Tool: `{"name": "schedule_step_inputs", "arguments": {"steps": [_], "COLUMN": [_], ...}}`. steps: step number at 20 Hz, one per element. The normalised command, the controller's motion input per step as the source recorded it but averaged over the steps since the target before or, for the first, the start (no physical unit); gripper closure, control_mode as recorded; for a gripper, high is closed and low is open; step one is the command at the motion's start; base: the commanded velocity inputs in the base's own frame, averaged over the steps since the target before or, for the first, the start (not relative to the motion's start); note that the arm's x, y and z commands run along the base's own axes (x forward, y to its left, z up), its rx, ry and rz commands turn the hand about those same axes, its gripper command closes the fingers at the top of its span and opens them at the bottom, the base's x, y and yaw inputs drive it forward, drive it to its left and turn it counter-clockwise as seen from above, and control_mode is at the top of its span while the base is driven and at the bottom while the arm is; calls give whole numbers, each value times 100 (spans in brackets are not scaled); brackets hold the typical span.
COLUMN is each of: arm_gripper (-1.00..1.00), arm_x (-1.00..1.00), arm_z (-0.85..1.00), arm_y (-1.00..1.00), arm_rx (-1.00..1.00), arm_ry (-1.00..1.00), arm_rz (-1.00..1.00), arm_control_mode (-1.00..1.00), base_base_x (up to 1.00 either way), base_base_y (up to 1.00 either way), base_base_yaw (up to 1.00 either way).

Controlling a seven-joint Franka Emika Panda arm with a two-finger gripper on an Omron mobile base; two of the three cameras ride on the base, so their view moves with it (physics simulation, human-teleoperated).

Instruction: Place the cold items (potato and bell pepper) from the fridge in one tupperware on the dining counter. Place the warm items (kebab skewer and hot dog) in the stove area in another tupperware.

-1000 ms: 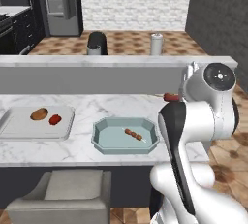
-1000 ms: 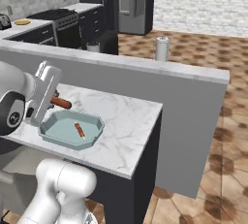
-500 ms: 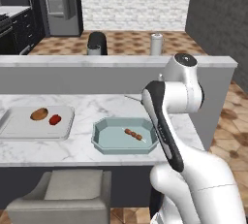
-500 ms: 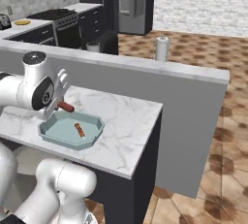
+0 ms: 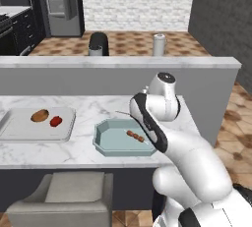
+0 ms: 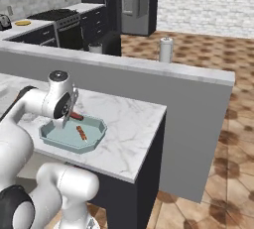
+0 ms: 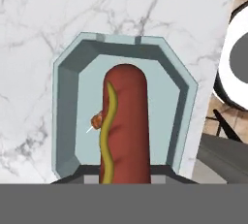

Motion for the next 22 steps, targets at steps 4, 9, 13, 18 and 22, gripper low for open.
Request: {"name": "schedule_step_inputs", "arguments": {"steps": [4, 9, 13, 18, 22], "arm_gripper": [100, 100, 100, 100, 100], "arm_x": [54, 63, 35, 40, 35], "arm_z": [-100, -61, -3, -8, -1], "arm_y": [0, 23, 37, 11, -10], "arm_rx": [0, 0, -10, -9, 0], "arm_ry": [-23, -3, 10, 13, 7], "arm_rz": [6, 0, -1, -1, 0], "arm_control_mode": [-100, -100, -100, -100, -100], "base_base_x": [0, 0, 0, 0, 0], "base_base_y": [0, 0, 0, 0, 0], "base_base_yaw": [0, 0, 0, 0, 0]}}
